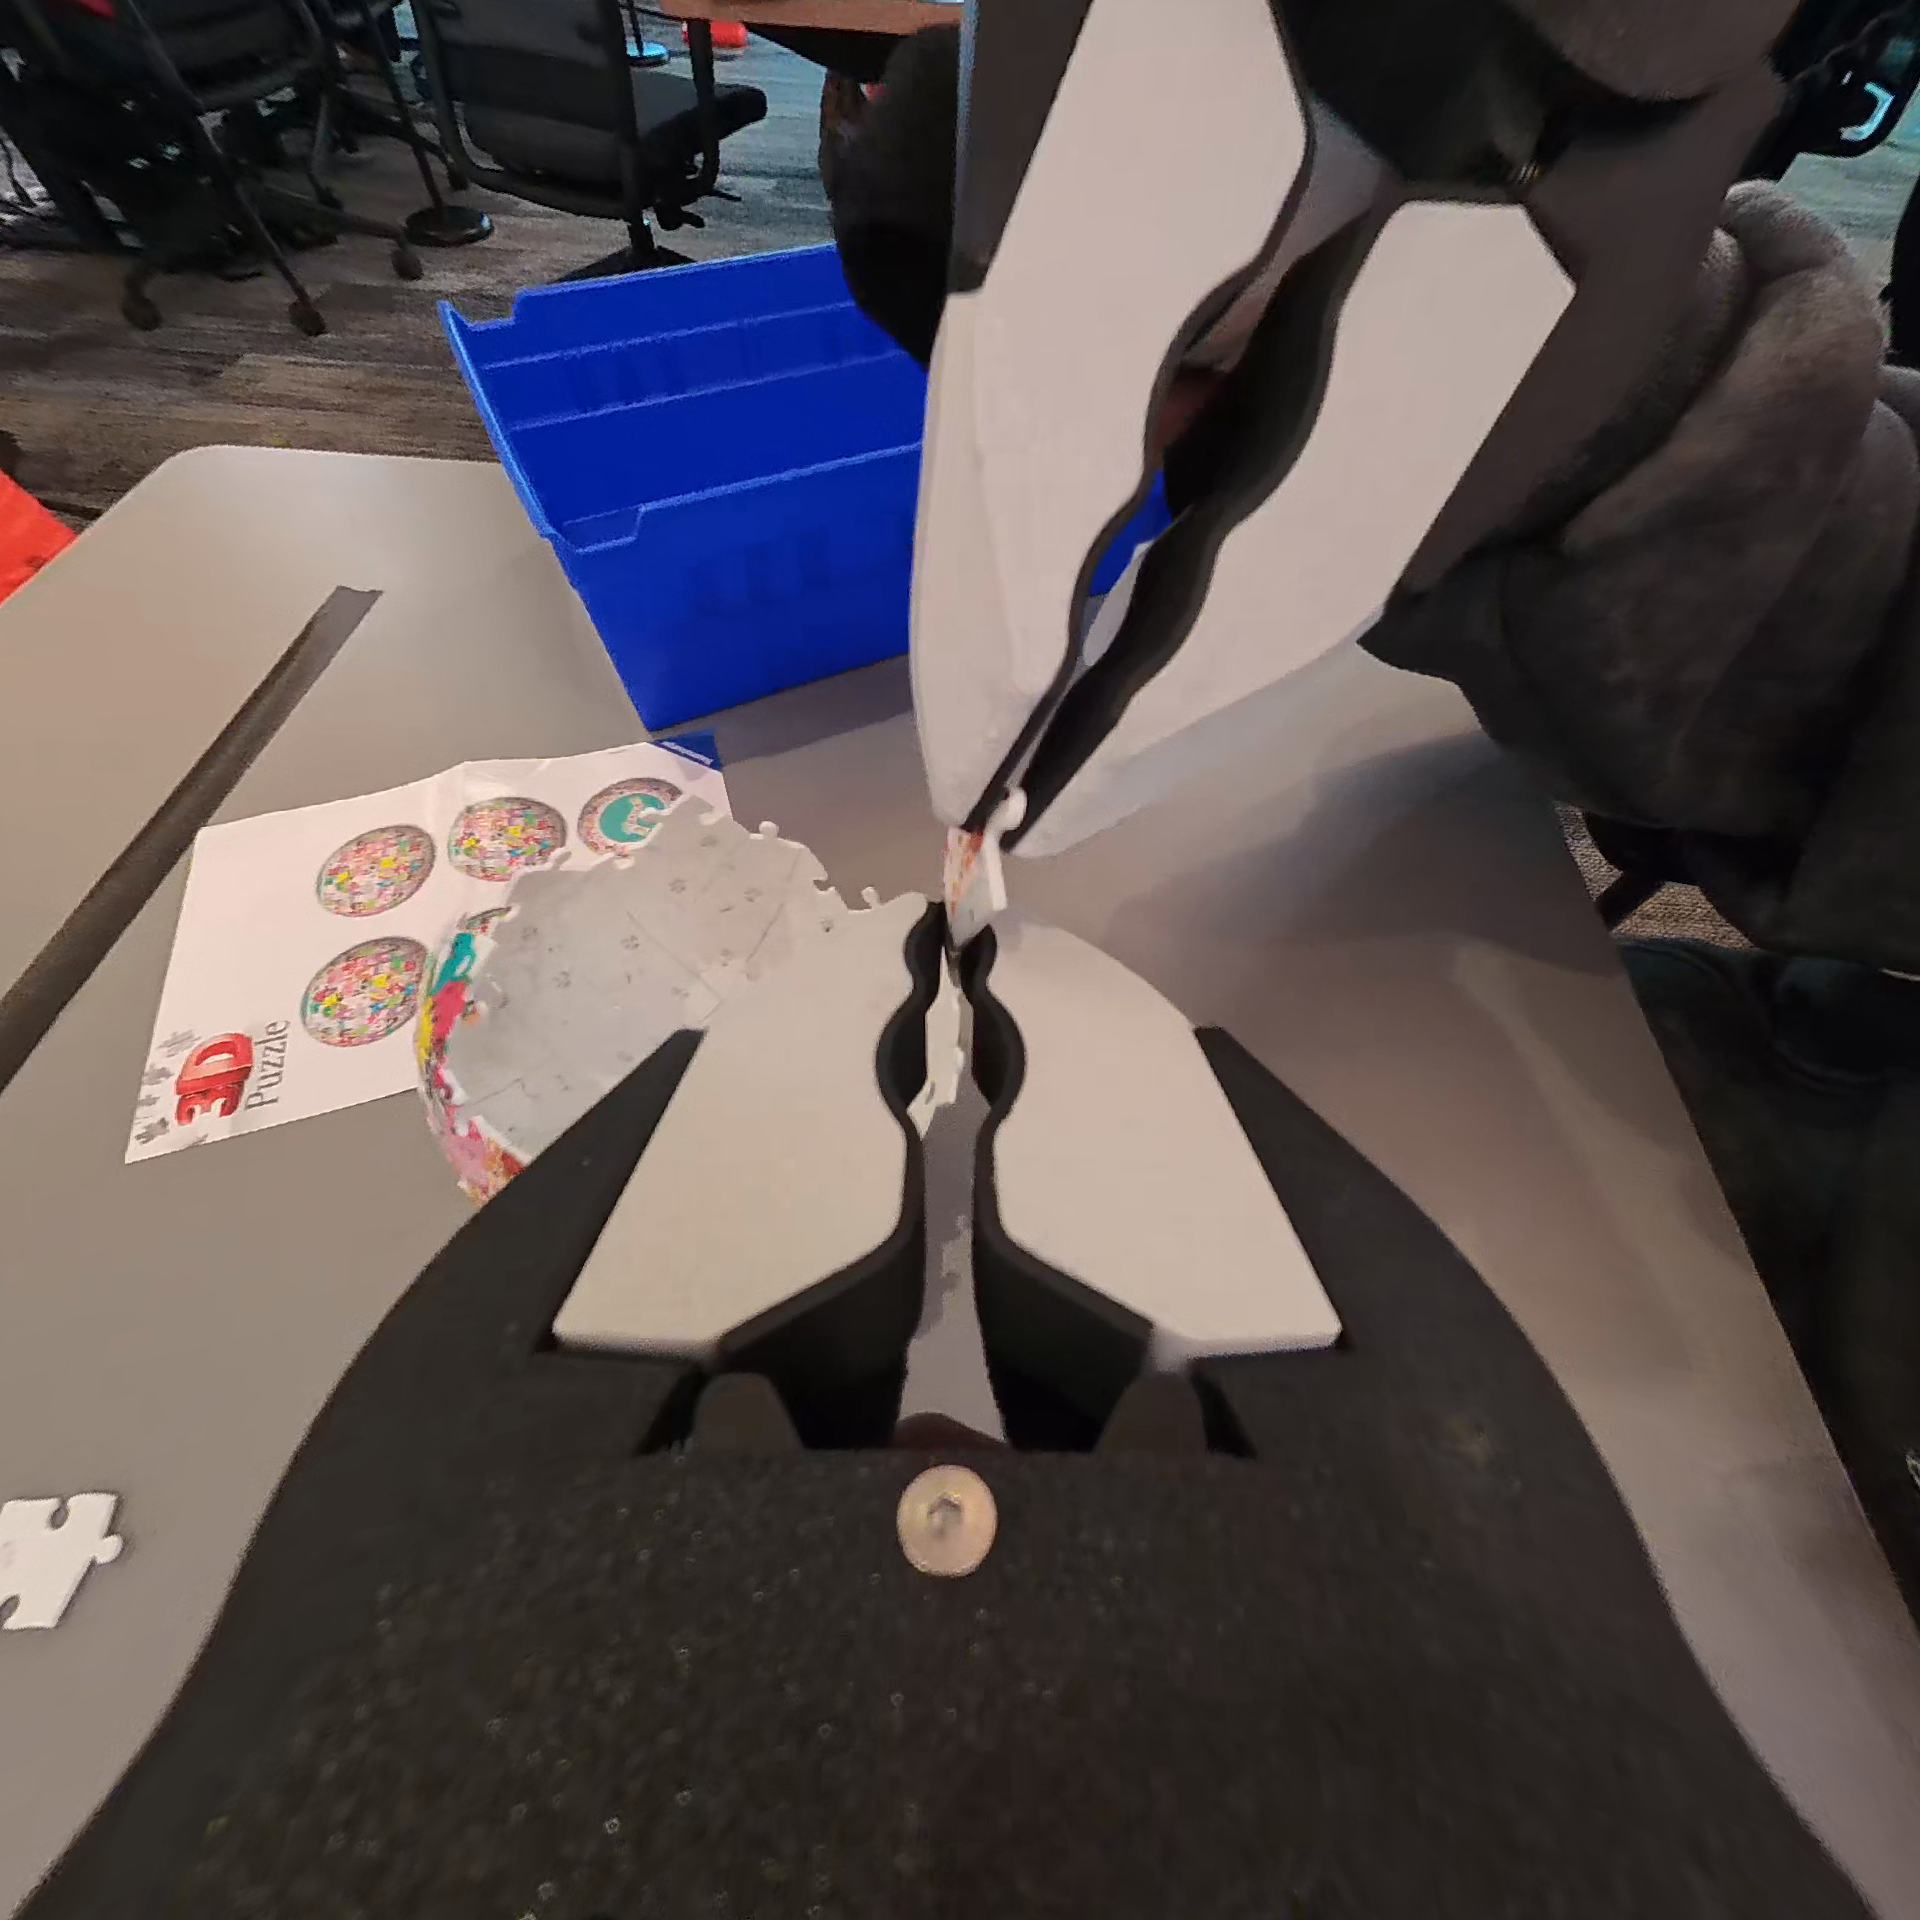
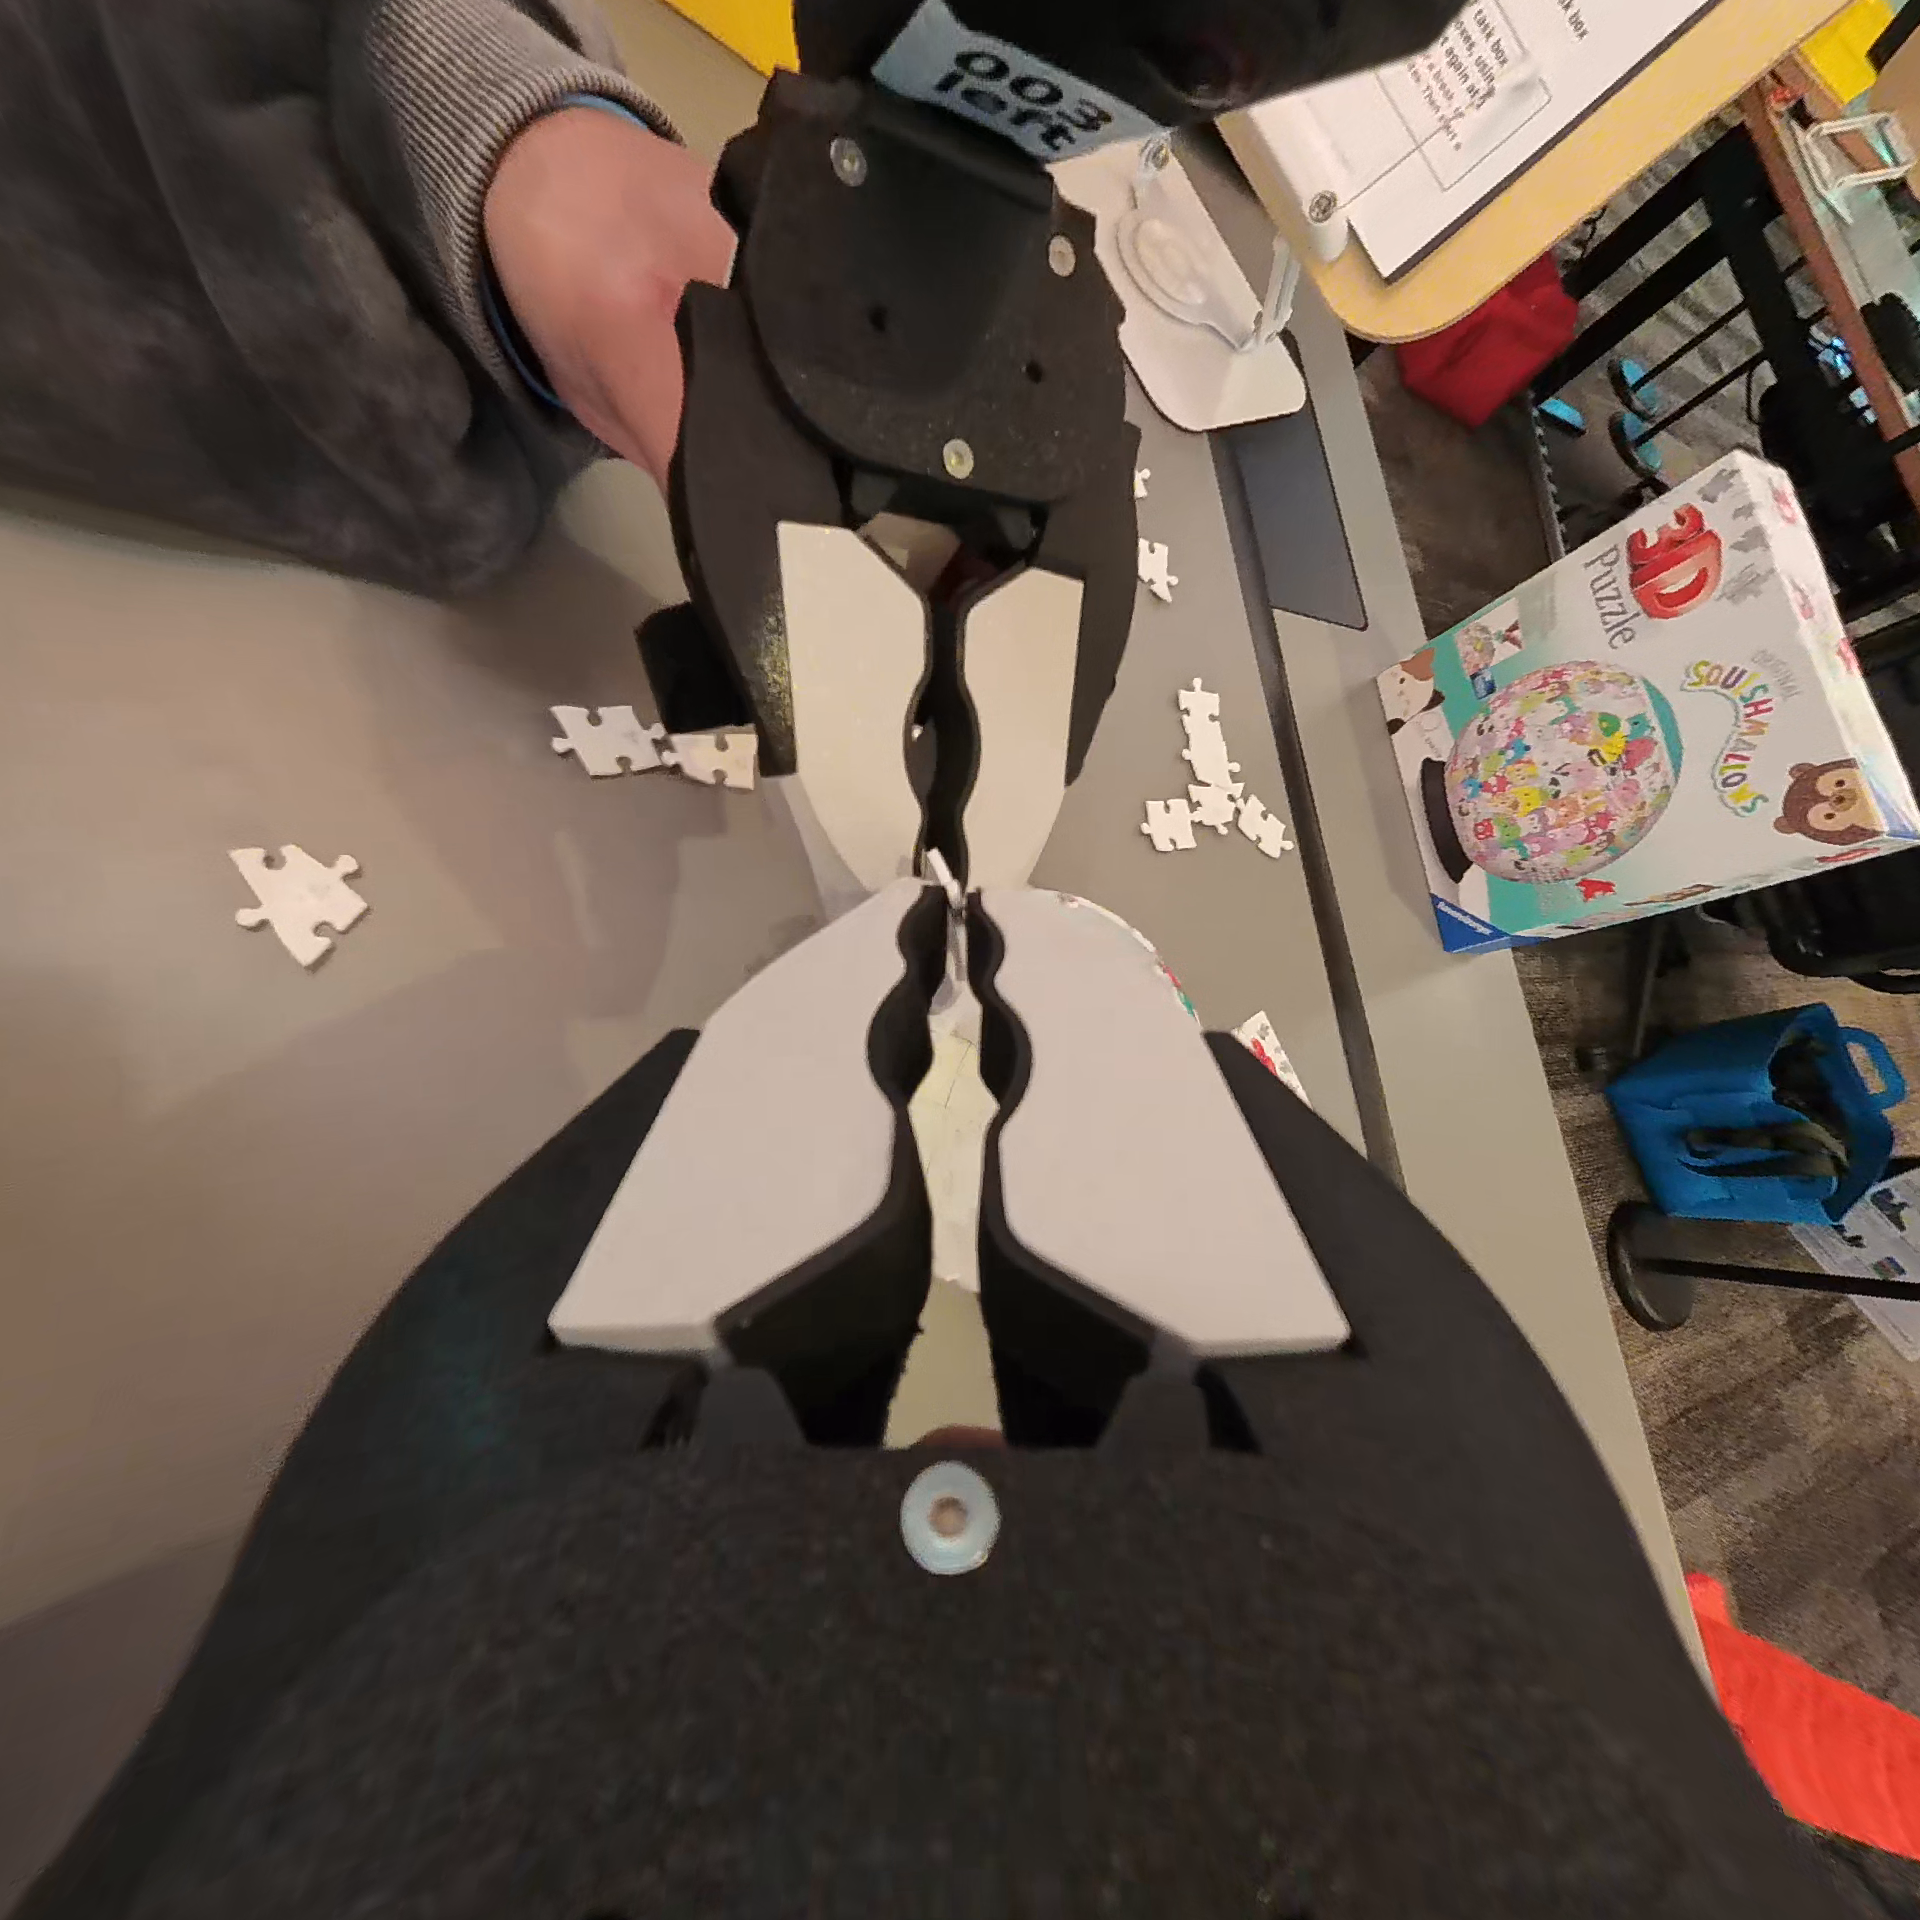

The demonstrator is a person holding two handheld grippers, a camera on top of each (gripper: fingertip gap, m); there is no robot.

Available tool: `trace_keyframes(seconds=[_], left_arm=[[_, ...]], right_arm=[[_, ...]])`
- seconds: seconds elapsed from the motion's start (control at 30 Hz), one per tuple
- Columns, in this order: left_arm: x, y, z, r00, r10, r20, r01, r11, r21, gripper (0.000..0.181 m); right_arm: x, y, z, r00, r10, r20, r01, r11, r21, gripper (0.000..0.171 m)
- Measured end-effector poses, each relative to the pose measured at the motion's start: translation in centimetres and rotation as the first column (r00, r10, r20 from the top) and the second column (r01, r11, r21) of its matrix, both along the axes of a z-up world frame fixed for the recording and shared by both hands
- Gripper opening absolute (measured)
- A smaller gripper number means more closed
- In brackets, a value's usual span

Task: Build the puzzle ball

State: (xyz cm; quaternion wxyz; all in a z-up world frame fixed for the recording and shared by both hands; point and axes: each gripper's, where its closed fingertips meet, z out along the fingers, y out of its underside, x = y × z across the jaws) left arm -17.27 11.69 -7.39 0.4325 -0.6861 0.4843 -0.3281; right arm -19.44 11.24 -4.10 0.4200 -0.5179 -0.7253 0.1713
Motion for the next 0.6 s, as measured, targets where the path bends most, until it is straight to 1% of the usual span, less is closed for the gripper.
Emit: trace_keyframes(seconds=[0.1,0.27,0.37,0.6], left_arm=[[0.1,-0.1,-0.1,1.0,-0.003,-0.011,0.003,1.0,0.009,0.002],[0.2,-0.1,-0.1,1.0,0.002,0.01,-0.002,1.0,0.011,0.002],[0.4,-0.3,-0.1,1.0,-0.006,0.006,0.006,1.0,0.008,0.002],[0.8,-0.8,0.8,0.997,-0.041,0.067,0.041,0.999,-0.003,0.002]], right_arm=[[0.3,-0.2,-0.1,0.999,-0.005,0.032,0.005,1.0,0.006,0.003],[0.7,-0.2,-0.1,0.998,-0.021,0.062,0.02,1.0,0.012,0.003],[0.9,-0.3,0.0,0.998,-0.019,0.054,0.017,0.999,0.039,0.003],[1.7,-0.4,0.7,1.0,-0.013,0.005,0.013,1.0,-0.012,0.003]])
